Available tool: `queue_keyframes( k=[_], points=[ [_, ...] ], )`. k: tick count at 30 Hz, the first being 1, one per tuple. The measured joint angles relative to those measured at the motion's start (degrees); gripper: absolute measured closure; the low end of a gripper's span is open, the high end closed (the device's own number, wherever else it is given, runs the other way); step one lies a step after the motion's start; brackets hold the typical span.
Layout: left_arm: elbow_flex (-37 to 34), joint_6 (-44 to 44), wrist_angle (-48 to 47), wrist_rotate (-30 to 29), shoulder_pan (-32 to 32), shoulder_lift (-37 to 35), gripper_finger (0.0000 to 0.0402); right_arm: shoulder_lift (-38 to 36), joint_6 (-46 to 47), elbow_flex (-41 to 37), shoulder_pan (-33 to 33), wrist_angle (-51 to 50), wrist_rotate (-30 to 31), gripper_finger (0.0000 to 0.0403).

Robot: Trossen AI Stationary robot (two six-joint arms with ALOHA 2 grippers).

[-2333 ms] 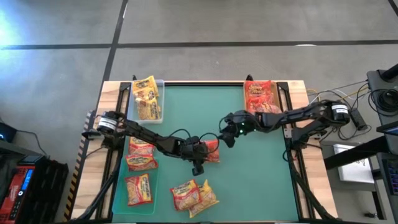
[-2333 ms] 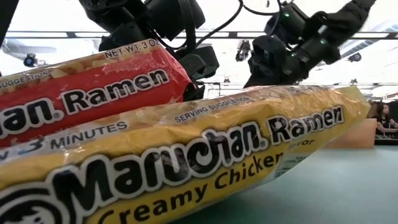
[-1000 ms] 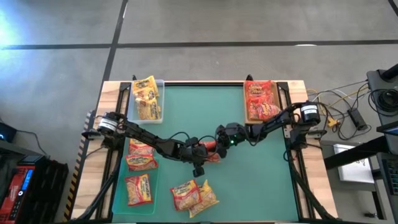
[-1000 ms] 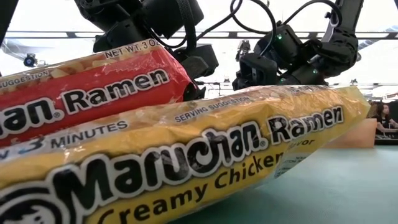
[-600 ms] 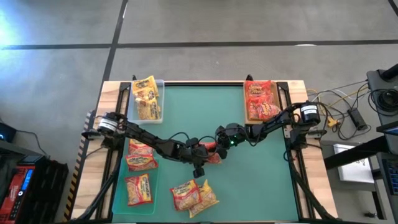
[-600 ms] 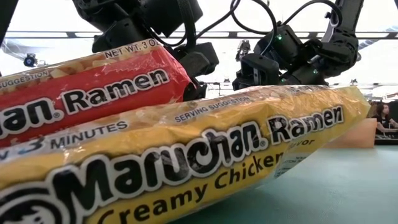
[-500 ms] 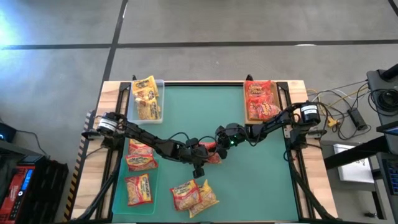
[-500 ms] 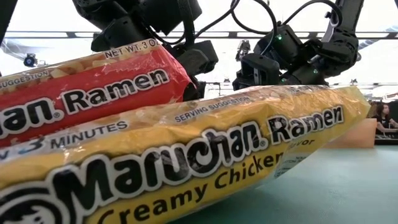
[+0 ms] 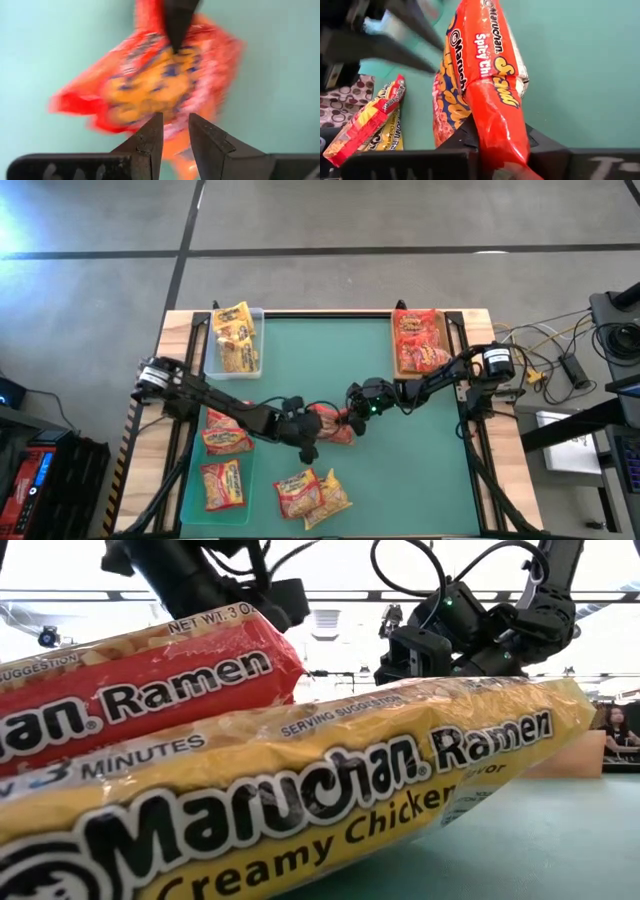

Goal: Sort Maruchan noodles
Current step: Put the orange noodle pack into the orange bin

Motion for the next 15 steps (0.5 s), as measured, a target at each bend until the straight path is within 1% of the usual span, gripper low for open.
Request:
queue_keyframes(
  k=[3,9,13,15],
  points=[
    [0.0,-3.3,-4.2,-4.1,-0.6,-1.1,0.0325,0.0,-0.2,0.0,-0.8,0.1,-0.1,0.0374],
    [0.0,-9.4,-12.9,-8.8,-0.9,-1.8,0.0325,-1.3,-0.7,0.1,-3.8,-0.2,0.6,0.0376],
    [0.0,-11.6,-16.3,-12.7,-0.9,-1.8,0.0325,-3.2,-1.9,0.2,-7.2,-0.5,1.5,0.0376],
    [0.0,-12.3,-17.0,-13.7,-0.9,-1.8,0.0325,-4.2,-2.5,0.3,-9.3,-0.7,1.5,0.0376]
  ],
)
